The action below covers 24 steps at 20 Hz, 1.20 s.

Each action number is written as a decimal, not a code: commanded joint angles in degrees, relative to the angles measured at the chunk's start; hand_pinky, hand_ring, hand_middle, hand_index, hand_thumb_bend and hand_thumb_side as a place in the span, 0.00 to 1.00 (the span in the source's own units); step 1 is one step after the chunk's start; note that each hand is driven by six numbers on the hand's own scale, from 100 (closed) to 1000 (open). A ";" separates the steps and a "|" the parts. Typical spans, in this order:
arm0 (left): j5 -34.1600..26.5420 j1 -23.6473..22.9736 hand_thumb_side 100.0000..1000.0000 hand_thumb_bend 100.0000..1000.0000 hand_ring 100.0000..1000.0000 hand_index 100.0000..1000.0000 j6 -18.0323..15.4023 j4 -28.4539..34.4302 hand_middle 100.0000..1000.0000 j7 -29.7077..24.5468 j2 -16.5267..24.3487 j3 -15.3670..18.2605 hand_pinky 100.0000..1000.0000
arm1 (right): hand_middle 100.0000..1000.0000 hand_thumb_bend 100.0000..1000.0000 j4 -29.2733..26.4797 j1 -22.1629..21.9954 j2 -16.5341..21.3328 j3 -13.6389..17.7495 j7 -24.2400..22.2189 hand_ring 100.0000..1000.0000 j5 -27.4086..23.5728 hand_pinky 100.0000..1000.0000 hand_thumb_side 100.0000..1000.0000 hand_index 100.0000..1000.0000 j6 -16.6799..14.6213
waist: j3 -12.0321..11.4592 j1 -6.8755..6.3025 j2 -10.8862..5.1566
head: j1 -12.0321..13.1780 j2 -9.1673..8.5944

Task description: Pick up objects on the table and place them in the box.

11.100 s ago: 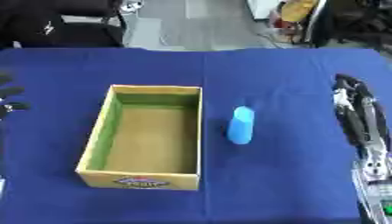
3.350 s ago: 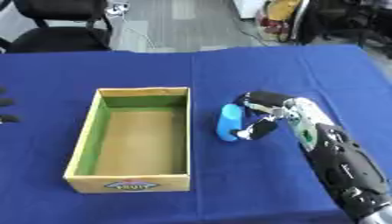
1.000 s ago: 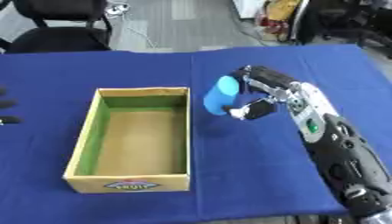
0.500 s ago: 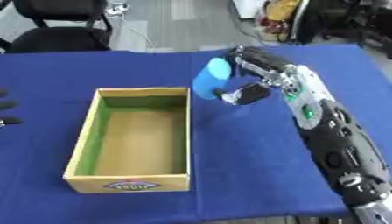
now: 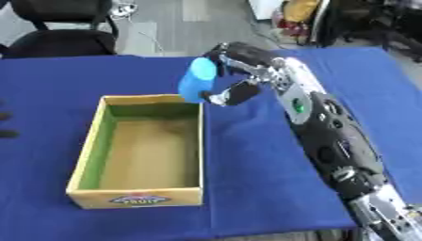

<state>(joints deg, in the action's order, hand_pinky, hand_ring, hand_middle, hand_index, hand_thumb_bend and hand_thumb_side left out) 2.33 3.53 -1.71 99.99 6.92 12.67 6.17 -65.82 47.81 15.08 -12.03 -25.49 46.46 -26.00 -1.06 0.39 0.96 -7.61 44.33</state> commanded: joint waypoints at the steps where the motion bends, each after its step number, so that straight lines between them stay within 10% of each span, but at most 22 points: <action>1: -0.17 0.46 1.00 0.43 0.68 0.85 -0.18 0.77 0.77 -0.32 0.39 -0.15 0.52 | 0.48 0.05 0.73 2.26 -1.31 -0.14 0.02 0.48 1.05 0.36 0.39 0.56 -0.76 | -0.20 -0.15 -0.54 | -0.79 -0.21; 11: -0.22 0.48 1.00 0.43 0.68 0.85 -0.19 0.79 0.77 -0.58 0.34 -0.36 0.52 | 0.51 0.00 2.23 2.90 -4.55 -4.53 -1.78 0.48 4.10 0.36 0.47 0.61 -4.50 | -0.39 -0.03 -0.61 | -0.97 -0.21; 17: -0.22 0.52 1.00 0.43 0.69 0.85 -0.19 0.83 0.77 -0.64 0.37 -0.36 0.52 | 0.71 0.00 3.93 0.86 -5.29 -6.80 -2.93 0.62 5.90 0.52 0.67 0.82 -7.03 | -0.27 0.00 -0.58 | -0.81 -0.21; 18: -0.22 0.52 1.00 0.43 0.69 0.85 -0.19 0.83 0.77 -0.66 0.37 -0.37 0.52 | 0.83 0.12 4.07 0.76 -5.22 -6.80 -2.79 0.76 5.98 0.64 0.80 0.91 -7.26 | -0.23 0.00 -0.59 | -0.78 -0.21; 24: -0.20 0.51 1.00 0.42 0.69 0.85 -0.18 0.83 0.77 -0.65 0.40 -0.33 0.52 | 0.88 0.34 4.12 0.44 -4.45 -6.30 -1.76 0.81 6.12 0.68 0.87 0.96 -7.99 | -0.08 0.01 -0.59 | -0.72 -0.21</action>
<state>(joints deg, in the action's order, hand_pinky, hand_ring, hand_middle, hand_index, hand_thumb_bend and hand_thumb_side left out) 2.22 3.53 -1.90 99.99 6.46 12.65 5.82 -61.09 47.75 9.57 -18.73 -27.43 52.50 -33.65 -1.19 0.47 0.96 -8.08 44.33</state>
